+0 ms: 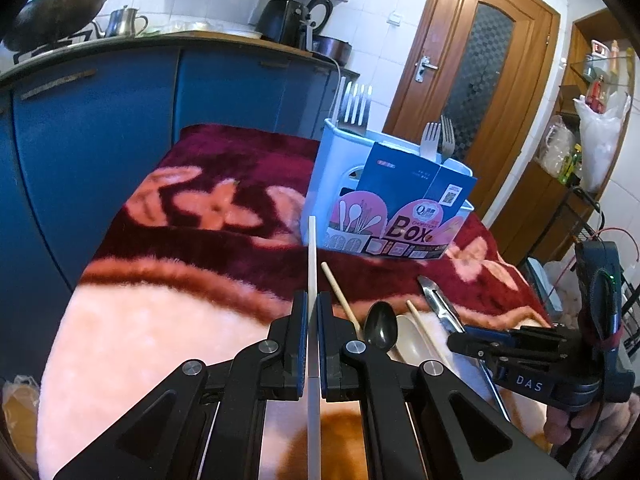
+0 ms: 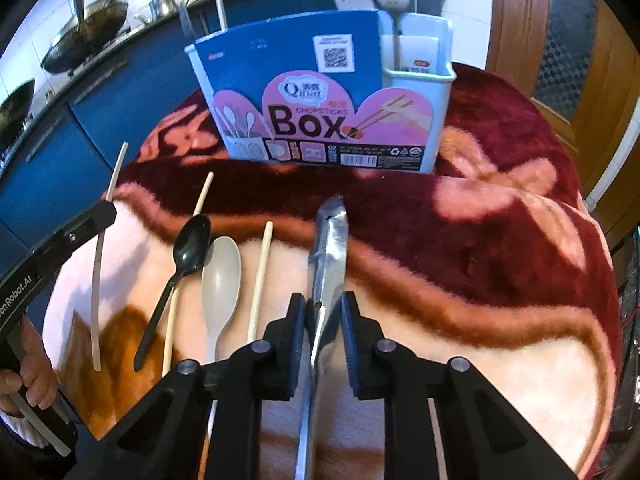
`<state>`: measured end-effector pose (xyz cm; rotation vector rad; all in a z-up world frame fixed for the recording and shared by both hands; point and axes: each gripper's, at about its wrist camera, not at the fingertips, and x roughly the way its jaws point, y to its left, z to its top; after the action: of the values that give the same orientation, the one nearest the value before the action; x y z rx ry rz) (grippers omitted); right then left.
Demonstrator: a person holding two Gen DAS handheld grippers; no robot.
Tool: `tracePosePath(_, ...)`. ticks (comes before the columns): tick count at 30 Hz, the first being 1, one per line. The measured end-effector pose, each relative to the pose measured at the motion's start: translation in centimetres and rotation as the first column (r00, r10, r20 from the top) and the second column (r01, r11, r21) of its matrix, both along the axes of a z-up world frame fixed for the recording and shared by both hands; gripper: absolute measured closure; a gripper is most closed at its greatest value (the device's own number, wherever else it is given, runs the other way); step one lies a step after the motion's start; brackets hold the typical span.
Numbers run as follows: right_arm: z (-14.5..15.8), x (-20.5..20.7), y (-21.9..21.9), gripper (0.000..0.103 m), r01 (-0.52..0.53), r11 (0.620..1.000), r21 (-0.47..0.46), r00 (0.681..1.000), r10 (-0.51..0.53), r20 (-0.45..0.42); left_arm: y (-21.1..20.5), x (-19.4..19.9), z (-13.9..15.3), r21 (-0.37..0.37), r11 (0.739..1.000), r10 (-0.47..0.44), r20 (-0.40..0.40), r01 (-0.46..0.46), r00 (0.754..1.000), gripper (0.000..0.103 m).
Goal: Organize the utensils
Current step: 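Lift the chopstick and knife over the holder, lower them in, open both grippers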
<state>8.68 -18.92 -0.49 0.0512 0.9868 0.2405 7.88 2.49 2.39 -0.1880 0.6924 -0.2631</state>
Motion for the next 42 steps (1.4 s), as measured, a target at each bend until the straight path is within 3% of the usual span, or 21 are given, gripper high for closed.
tracePosePath(10,1.1,-2.3,-2.1,0.084,0.02,0.99,0.139,0.984,-0.045,0.173,-0.6,-0.2,1.7,-0.032,0.999,-0.006,0.06,0.008,0.998,0.099)
tracePosePath(21,5.3,-5.2,-3.7,0.084,0.036,0.977,0.208,0.905,-0.12,0.409,-1.2,-0.5,4.7,-0.028,1.0,0.007,0.143,-0.003,0.99,0.099)
tracePosePath(33,8.7,-5.0,-5.3,0.084,0.052,0.971,0.234,0.835,-0.171,0.522,-1.9,0.9,9.0,-0.062,0.998,0.03,0.279,-0.013,0.96,0.099)
tracePosePath(42,10.5,-3.6,-5.6,0.084,0.058,0.971,0.234,0.792,-0.187,0.581,-2.4,3.2,10.7,-0.112,0.993,0.074,0.348,-0.037,0.934,0.099)
